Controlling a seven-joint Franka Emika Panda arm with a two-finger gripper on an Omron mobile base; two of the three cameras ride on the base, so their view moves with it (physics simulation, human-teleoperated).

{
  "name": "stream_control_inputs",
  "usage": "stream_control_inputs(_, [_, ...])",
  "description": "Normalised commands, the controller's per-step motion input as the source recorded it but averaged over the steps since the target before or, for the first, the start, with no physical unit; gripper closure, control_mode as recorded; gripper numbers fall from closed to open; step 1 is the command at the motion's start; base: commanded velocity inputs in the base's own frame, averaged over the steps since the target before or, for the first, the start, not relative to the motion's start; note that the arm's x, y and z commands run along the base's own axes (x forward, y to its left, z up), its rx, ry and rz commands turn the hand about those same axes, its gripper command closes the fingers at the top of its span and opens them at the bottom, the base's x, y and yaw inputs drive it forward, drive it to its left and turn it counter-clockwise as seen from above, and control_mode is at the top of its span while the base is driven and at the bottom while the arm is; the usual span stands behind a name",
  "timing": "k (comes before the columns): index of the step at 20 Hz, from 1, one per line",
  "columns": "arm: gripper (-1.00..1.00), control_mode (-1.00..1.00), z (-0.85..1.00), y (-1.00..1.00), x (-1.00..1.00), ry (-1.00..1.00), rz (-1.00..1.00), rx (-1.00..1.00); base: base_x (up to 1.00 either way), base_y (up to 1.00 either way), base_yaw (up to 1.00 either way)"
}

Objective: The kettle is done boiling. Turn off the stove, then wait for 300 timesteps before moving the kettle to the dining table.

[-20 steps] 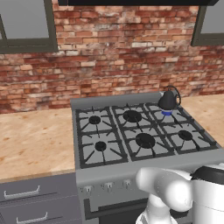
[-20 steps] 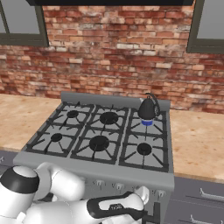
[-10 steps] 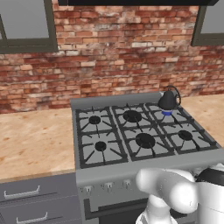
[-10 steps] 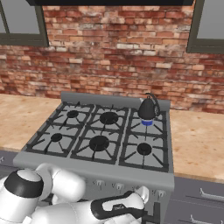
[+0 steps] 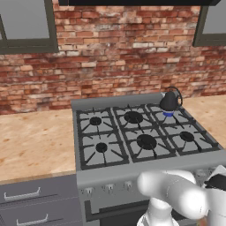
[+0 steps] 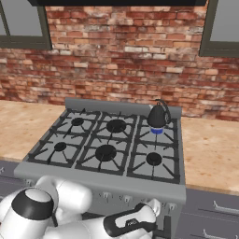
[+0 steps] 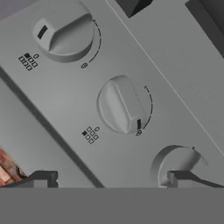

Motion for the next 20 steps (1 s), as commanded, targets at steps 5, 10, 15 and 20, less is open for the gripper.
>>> stream_control_inputs(5, [-1.00,-1.00,-0.13,-0.14,0.07,0.00,0.00,0.00,0.00,0.00,0.00])
stream_control_inputs(10, [-1.00,-1.00,-0.12,-0.06,0.12,0.00,0.00,0.00,0.00,0.00,0.00])
stream_control_inputs(15, [-1.00,-1.00,-0.12,0.00,0.15,0.00,0.00,0.00,0.00,0.00,0.00])
stream_control_inputs(20, [-1.00,-1.00,-0.10,-0.02,0.13,0.00,0.00,0.00,0.00,0.00,0.00])
